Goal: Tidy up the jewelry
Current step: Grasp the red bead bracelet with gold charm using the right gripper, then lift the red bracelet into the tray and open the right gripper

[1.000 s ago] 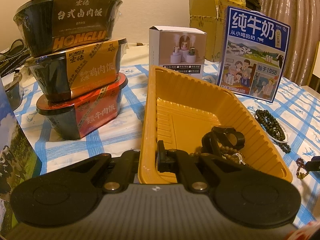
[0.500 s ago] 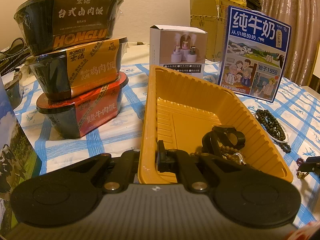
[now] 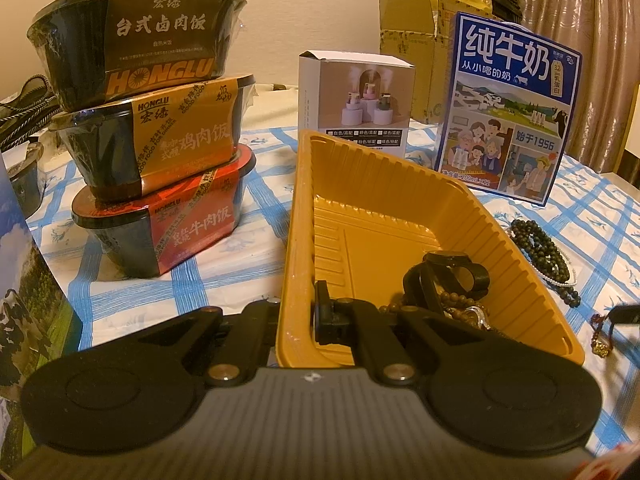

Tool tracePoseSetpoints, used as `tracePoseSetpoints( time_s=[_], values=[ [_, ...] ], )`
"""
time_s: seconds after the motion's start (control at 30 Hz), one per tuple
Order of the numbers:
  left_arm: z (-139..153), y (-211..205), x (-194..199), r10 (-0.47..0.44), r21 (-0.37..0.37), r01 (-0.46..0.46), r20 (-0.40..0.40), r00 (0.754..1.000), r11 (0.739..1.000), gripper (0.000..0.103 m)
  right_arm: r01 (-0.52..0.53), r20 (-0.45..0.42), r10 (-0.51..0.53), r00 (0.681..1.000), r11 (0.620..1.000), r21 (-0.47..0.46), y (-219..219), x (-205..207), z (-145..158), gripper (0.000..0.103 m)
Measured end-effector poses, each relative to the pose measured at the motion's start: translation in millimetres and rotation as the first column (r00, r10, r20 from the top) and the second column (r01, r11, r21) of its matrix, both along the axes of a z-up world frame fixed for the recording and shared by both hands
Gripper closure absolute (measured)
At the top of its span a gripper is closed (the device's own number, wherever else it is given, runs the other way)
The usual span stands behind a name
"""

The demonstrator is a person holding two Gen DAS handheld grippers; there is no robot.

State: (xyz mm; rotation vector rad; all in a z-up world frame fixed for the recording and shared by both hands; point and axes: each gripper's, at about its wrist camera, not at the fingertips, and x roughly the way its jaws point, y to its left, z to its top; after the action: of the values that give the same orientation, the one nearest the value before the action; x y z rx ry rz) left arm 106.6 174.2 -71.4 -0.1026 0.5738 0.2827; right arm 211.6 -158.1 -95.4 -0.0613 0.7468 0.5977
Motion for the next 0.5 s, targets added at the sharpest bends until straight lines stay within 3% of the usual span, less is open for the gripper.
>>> tracePoseSetpoints(
  time_s=[0.23,0.5],
  values=[
    [1,-1,0,0.001,-0.003,-0.001,0.004,1.0,1.0,0.1,-0.007,0.032,0.003,0.999,0.99,0.14,-9,1,48,0.099],
    [2,-1,0,0.0,-0.006,0.0,0.007,1.0,1.0,0.1,-0.06,0.055,0.048,0.997,0.971,0.233,1,-5,84,0.099]
  ],
)
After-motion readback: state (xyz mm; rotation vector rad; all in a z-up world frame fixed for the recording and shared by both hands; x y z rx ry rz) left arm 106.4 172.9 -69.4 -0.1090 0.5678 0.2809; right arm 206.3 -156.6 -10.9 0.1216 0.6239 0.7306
